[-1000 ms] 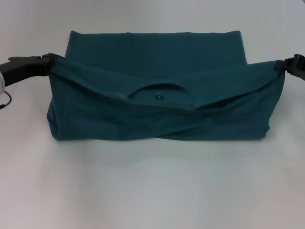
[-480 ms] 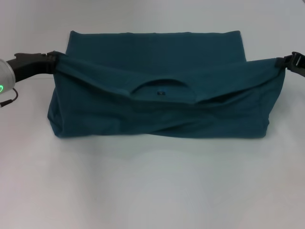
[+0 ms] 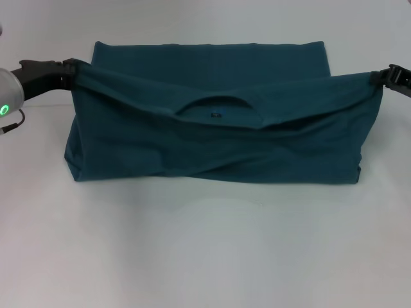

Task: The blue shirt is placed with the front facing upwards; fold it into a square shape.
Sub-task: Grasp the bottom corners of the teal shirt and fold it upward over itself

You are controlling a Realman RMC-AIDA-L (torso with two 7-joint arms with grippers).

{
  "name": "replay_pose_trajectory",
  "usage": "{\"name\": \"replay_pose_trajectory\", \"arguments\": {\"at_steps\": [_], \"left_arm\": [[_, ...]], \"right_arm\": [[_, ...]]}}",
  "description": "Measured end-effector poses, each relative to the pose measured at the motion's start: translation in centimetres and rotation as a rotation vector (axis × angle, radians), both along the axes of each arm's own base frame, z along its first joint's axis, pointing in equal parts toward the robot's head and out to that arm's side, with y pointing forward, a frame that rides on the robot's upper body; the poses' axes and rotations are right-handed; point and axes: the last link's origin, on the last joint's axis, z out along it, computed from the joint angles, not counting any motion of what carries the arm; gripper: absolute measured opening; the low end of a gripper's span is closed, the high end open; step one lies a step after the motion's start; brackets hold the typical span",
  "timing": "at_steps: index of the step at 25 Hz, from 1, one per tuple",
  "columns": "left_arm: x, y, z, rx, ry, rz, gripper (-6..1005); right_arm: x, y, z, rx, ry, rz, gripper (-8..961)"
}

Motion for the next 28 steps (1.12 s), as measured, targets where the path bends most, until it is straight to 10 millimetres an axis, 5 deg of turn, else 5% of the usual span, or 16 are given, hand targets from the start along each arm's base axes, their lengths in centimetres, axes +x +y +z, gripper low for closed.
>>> {"name": "replay_pose_trajectory", "arguments": {"at_steps": [18, 21, 28], "left_arm": [[0.7, 0.6, -3.1, 0.071, 0.222, -0.044, 150], [0.8, 0.5, -3.5, 0.088, 0.241, -0.046, 153], [0.6, 0.5, -2.5, 0.121, 0.235, -0.037, 203]], "right_arm": [[-0.9, 2.0, -3.2, -0.006, -0.200, -0.004, 21], [-0.9, 2.0, -3.5, -0.008, -0.219, 0.000, 234], [-0.9, 1.7, -3.0, -0.017, -0.237, 0.032, 387]]}}
